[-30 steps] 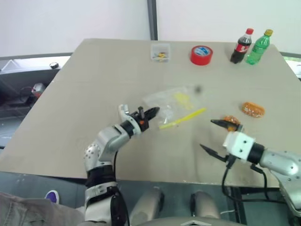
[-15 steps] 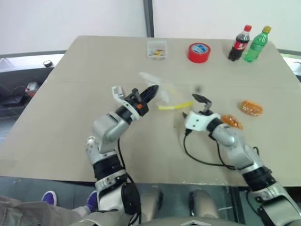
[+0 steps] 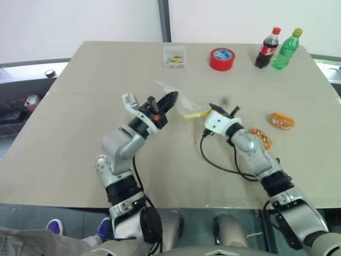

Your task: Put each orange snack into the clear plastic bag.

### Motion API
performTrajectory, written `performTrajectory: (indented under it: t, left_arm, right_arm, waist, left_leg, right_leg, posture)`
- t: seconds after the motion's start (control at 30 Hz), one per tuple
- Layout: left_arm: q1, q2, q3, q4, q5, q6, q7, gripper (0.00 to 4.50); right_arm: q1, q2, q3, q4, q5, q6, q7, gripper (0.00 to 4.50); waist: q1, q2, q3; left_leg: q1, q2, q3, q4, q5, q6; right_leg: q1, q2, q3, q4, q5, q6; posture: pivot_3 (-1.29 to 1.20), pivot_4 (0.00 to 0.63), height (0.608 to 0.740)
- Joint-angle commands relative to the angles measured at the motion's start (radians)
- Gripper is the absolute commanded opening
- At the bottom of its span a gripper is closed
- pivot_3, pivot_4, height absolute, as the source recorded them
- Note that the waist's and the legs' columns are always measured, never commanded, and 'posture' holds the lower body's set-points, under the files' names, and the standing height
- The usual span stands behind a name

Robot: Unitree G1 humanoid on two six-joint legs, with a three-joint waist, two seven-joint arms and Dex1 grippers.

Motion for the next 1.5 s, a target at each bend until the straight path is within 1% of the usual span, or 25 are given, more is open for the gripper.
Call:
performTrajectory:
  t: [0.03, 0.07, 0.1, 0.17, 0.23, 0.27, 0.3, 0.33, 0.37, 0.43, 0.5, 0.6, 0.73, 0.83, 0.97, 1.1, 1.27, 1.5]
  left_arm:
    - [0.005, 0.135, -0.062, -0.011, -0.019, 0.035, -0.068, 0.0]
    - [0.013, 0.211, -0.093, -0.022, 0.033, 0.063, -0.118, 0.0]
    - [0.015, 0.28, -0.128, -0.046, 0.117, 0.089, -0.184, 0.42]
    - [0.011, 0.419, -0.229, -0.138, 0.324, 0.106, -0.37, 0.73]
    - [0.004, 0.582, -0.406, -0.292, 0.627, -0.005, -0.585, 1.44]
    - [0.006, 0.659, -0.502, -0.364, 0.791, -0.101, -0.697, 1.95]
    - [0.013, 0.709, -0.582, -0.414, 0.939, -0.219, -0.8, 2.39]
    - [0.013, 0.756, -0.657, -0.451, 1.074, -0.309, -0.857, 2.39]
    - [0.017, 0.779, -0.71, -0.473, 1.184, -0.385, -0.885, 2.39]
    - [0.011, 0.801, -0.797, -0.486, 1.343, -0.448, -0.902, 2.39]
    - [-0.008, 0.813, -0.872, -0.468, 1.46, -0.464, -0.933, 2.39]
    - [-0.035, 0.743, -0.928, -0.421, 1.612, -0.491, -0.878, 2.39]
    - [-0.046, 0.688, -0.967, -0.378, 1.757, -0.478, -0.857, 2.39]
    - [-0.049, 0.675, -0.99, -0.351, 1.871, -0.502, -0.857, 2.39]
    - [-0.071, 0.66, -1.046, -0.295, 2.014, -0.584, -0.886, 2.39]
    - [-0.054, 0.637, -1.07, -0.284, 2.095, -0.665, -0.93, 2.39]
    - [-0.014, 0.606, -1.031, -0.308, 2.087, -0.69, -1.0, 2.39]
    - [-0.013, 0.557, -1.021, -0.291, 2.136, -0.677, -1.034, 2.39]
  right_arm:
    - [-0.077, -0.044, -0.05, -0.037, 0.02, 0.005, 0.025, 0.06]
    - [-0.103, -0.061, -0.055, -0.032, 0.022, 0.013, 0.042, 0.06]
    - [-0.126, -0.075, -0.06, -0.021, 0.03, 0.019, 0.064, 0.0]
    - [-0.181, -0.109, -0.057, 0.016, 0.028, 0.026, 0.101, 0.0]
    - [-0.236, -0.136, -0.047, 0.072, 0.016, 0.043, 0.134, 0.0]
    - [-0.262, -0.144, -0.038, 0.101, 0.003, 0.069, 0.149, 0.0]
    - [-0.285, -0.156, -0.023, 0.128, -0.016, 0.086, 0.169, 0.0]
    - [-0.308, -0.166, -0.007, 0.154, -0.037, 0.103, 0.185, 0.0]
    - [-0.325, -0.169, 0.002, 0.17, -0.05, 0.126, 0.196, 0.0]
    - [-0.35, -0.168, 0.013, 0.182, -0.058, 0.161, 0.222, 0.0]
    - [-0.364, -0.163, 0.02, 0.184, -0.065, 0.183, 0.228, 0.0]
    - [-0.369, -0.145, 0.031, 0.152, -0.069, 0.224, 0.249, 0.0]
    - [-0.363, -0.13, 0.038, 0.111, -0.07, 0.26, 0.277, 0.0]
    - [-0.358, -0.125, 0.043, 0.085, -0.07, 0.28, 0.29, 0.0]
    - [-0.356, -0.116, 0.048, 0.064, -0.067, 0.305, 0.307, 0.0]
    - [-0.358, -0.104, 0.044, 0.052, -0.059, 0.333, 0.32, 0.0]
    - [-0.355, -0.096, 0.036, 0.044, -0.046, 0.36, 0.328, 0.0]
    - [-0.359, -0.094, 0.038, 0.027, -0.028, 0.39, 0.338, 0.0]
  waist:
    - [-0.006, 0.0, 0.0]
    - [-0.011, 0.0, 0.0]
    - [-0.016, 0.001, 0.0]
    - [-0.021, 0.002, 0.002]
    - [-0.023, 0.001, 0.002]
    - [-0.024, 0.002, 0.003]
    - [-0.023, 0.003, 0.003]
    - [-0.022, 0.003, 0.003]
    - [-0.022, 0.004, 0.003]
    - [-0.021, 0.004, 0.003]
    - [-0.023, 0.004, 0.004]
    - [-0.03, 0.006, 0.006]
    - [-0.044, 0.006, 0.006]
    - [-0.045, 0.006, 0.006]
    - [-0.044, 0.006, 0.006]
    - [-0.044, 0.006, 0.006]
    - [-0.046, 0.006, 0.006]
    - [-0.045, 0.006, 0.006]
  left_leg:
    - [0.0, 0.0, 0.0, 0.0, 0.0, 0.0]
    - [0.0, 0.001, 0.0, 0.0, 0.0, 0.0]
    - [0.0, 0.001, 0.0, 0.0, 0.0, -0.001]
    - [0.0, 0.001, 0.0, -0.001, 0.0, -0.001]
    - [0.0, 0.0, 0.001, -0.002, 0.0, -0.001]
    - [0.0, 0.0, 0.002, -0.002, 0.0, -0.001]
    - [-0.001, 0.001, 0.003, -0.004, 0.001, -0.001]
    - [0.0, 0.001, 0.005, -0.007, 0.001, -0.001]
    - [0.0, 0.002, 0.006, -0.008, 0.001, -0.001]
    - [0.0, 0.005, 0.008, -0.012, 0.001, -0.002]
    - [-0.002, 0.007, 0.011, -0.015, 0.001, -0.002]
    - [-0.004, 0.009, 0.015, -0.017, 0.001, -0.002]
    - [-0.004, 0.009, 0.016, -0.017, 0.001, -0.002]
    - [-0.004, 0.009, 0.017, -0.016, 0.001, -0.002]
    - [-0.004, 0.009, 0.017, -0.015, 0.001, -0.002]
    - [-0.004, 0.009, 0.017, -0.014, 0.001, -0.002]
    - [-0.004, 0.009, 0.017, -0.014, 0.001, -0.002]
    - [-0.004, 0.009, 0.018, -0.012, 0.001, -0.002]
  right_leg:
    - [0.0, 0.001, 0.0, 0.0, 0.0, -0.001]
    - [0.0, 0.001, 0.0, 0.0, 0.0, -0.001]
    - [0.0, 0.001, 0.0, 0.0, 0.0, -0.001]
    - [-0.001, 0.002, 0.001, 0.0, 0.001, -0.001]
    - [-0.002, 0.003, 0.002, -0.001, 0.001, -0.002]
    - [-0.003, 0.004, 0.002, -0.001, 0.001, -0.003]
    - [-0.003, 0.004, 0.003, -0.002, 0.002, -0.004]
    - [-0.003, 0.004, 0.004, -0.003, 0.002, -0.004]
    - [-0.004, 0.004, 0.005, -0.004, 0.002, -0.004]
    - [-0.006, 0.004, 0.007, -0.005, 0.003, -0.004]
    - [-0.011, 0.005, 0.009, -0.005, 0.003, -0.005]
    - [-0.015, 0.006, 0.013, -0.004, 0.003, -0.004]
    - [-0.016, 0.006, 0.014, -0.004, 0.003, -0.004]
    - [-0.017, 0.006, 0.015, -0.002, 0.003, -0.004]
    - [-0.017, 0.007, 0.015, 0.0, 0.003, -0.004]
    - [-0.017, 0.006, 0.016, 0.0, 0.003, -0.004]
    - [-0.018, 0.006, 0.016, 0.001, 0.003, -0.004]
    - [-0.018, 0.007, 0.016, 0.002, 0.003, -0.004]
  posture:
    - [0.0, 0.15, 0.74]
    - [0.0, 0.15, 0.74]
    - [0.0, 0.15, 0.74]
    - [0.0, 0.15, 0.74]
    - [0.0, 0.15, 0.74]
    - [0.0, 0.15, 0.74]
    - [0.0, 0.15, 0.74]
    - [0.0, 0.15, 0.74]
    - [0.0, 0.15, 0.74]
    - [0.0, 0.15, 0.74]
    - [0.0, 0.15, 0.74]
    - [0.0, 0.15, 0.74]
    - [0.0, 0.15, 0.74]
    - [0.0, 0.15, 0.74]
    - [0.0, 0.15, 0.74]
    - [0.0, 0.15, 0.74]
    - [0.0, 0.15, 0.74]
    - [0.0, 0.15, 0.74]
